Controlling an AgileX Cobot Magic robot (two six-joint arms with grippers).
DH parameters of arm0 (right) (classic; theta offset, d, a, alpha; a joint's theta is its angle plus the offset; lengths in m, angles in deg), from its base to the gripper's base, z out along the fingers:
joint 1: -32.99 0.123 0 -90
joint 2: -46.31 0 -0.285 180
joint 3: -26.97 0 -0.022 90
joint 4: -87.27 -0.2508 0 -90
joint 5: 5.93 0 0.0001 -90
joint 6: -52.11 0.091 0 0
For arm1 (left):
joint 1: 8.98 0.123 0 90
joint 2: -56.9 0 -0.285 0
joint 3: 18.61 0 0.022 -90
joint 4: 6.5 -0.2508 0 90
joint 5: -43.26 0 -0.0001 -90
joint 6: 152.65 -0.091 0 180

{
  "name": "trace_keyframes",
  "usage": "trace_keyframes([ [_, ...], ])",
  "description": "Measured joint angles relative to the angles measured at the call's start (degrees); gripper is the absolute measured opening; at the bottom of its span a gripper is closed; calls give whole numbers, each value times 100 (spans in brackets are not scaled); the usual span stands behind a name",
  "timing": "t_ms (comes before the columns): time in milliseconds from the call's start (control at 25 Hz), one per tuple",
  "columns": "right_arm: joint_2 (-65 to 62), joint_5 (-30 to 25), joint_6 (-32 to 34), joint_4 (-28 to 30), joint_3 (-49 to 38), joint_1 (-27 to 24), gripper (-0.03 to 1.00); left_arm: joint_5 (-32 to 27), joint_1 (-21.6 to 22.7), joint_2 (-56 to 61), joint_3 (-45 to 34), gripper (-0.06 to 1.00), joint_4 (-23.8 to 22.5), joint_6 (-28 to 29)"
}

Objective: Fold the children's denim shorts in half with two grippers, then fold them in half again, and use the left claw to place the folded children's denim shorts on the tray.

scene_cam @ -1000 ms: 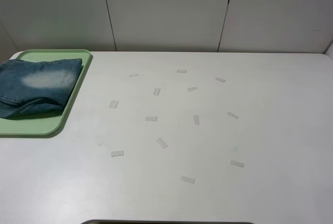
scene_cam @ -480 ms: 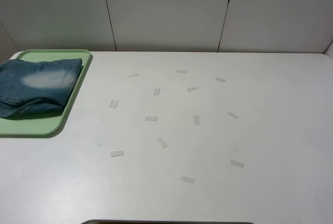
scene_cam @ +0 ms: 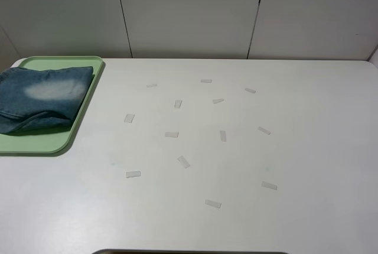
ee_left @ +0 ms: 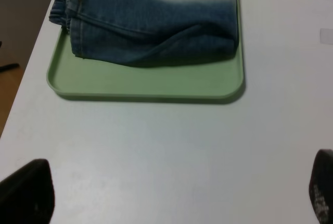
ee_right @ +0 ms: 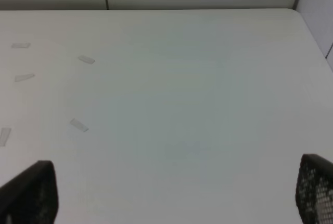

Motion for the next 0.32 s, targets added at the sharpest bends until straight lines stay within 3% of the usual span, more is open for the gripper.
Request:
trace_keyframes([
  [320, 0, 0, 0, 0, 0, 0, 69, 0, 0, 0, 0, 98, 0, 0],
])
